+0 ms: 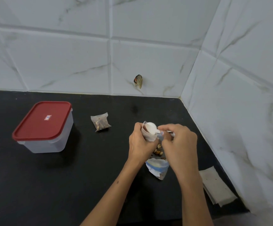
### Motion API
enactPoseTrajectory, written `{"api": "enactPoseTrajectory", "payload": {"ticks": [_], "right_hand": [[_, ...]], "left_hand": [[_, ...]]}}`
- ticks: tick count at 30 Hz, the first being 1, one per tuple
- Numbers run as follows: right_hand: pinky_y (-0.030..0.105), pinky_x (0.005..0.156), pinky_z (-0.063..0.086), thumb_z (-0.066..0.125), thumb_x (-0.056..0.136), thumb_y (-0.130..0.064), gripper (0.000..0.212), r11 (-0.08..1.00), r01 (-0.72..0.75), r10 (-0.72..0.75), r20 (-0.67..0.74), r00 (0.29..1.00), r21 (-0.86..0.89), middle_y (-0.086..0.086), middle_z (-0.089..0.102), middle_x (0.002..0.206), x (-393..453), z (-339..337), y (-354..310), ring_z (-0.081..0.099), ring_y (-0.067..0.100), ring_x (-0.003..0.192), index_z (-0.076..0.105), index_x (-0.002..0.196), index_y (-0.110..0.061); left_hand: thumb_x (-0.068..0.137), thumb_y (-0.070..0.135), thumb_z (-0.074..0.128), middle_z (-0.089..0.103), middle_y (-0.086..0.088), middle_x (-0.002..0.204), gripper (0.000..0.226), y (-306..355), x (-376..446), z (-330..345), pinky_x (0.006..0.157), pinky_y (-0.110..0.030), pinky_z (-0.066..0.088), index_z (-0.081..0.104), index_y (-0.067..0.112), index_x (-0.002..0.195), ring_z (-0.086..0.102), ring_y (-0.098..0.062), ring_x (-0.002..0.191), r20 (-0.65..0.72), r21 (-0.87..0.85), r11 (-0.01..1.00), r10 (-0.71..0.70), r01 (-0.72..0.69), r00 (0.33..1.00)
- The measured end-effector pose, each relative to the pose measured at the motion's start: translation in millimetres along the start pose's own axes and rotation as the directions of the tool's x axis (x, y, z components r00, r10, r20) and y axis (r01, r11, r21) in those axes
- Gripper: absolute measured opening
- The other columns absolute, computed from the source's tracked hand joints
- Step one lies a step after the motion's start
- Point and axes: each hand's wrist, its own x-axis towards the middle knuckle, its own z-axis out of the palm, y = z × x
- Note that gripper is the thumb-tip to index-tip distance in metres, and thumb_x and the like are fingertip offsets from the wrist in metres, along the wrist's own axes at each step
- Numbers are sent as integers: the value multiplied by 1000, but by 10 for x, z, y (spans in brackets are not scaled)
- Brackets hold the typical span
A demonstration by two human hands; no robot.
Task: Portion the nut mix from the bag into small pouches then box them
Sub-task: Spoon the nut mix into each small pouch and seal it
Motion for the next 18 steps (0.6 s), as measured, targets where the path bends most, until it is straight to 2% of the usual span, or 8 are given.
{"api": "enactPoseTrajectory", "payload": {"ticks": [2,5,6,10,12,15,18], "right_hand": [[9,71,38,58,89,-7,23,1000,16,-17,-28,999,-5,1,68,103,36,-14,-20,57,8,92,72,105,-17],[8,72,41,60,90,-10,23,998,1,6,113,994,-69,0,68,105,71,18,-7,58,7,90,71,108,-19],[5,69,40,60,89,-10,23,998,-10,16,103,995,-57,-1,69,103,66,25,-3,57,5,86,71,107,-18],[7,66,38,60,89,-6,21,991,-63,77,-123,989,119,-3,70,96,87,-38,52,57,4,82,72,102,-17],[5,63,36,61,89,-7,21,984,-115,134,-147,980,133,-2,70,98,150,-43,158,58,4,81,72,105,-15],[6,57,35,62,88,-6,23,968,-249,250,-14,968,30,3,70,105,200,104,380,56,5,79,71,109,-13],[9,53,38,61,89,-7,23,936,-341,348,81,934,-92,5,69,107,195,329,563,55,6,78,69,110,-10]], "left_hand": [[75,22,77,60,7,83,35,4,15,-14,53,-13,44,48,17,93,57,-2,69,-12,-3,1000,5,-5,1000],[72,22,77,61,6,83,36,16,22,-9,56,-16,43,48,15,93,57,-3,69,4,-8,999,43,-43,999],[72,23,77,61,7,83,37,15,27,-9,57,-17,43,49,15,94,57,-3,70,14,-1,999,41,-41,999],[73,20,74,58,6,88,35,-104,103,-43,58,-16,41,47,17,95,57,-7,77,35,71,997,-19,16,999],[72,18,73,57,4,91,36,-190,140,-74,62,-19,44,47,17,97,57,-10,83,31,84,994,-74,71,997],[72,20,75,56,4,93,39,-279,194,-96,65,-23,46,48,16,100,57,-13,89,36,104,980,-176,171,984],[75,22,75,53,4,98,43,-317,259,-103,61,-21,41,46,16,106,54,-14,94,60,123,946,-308,299,950]]}}
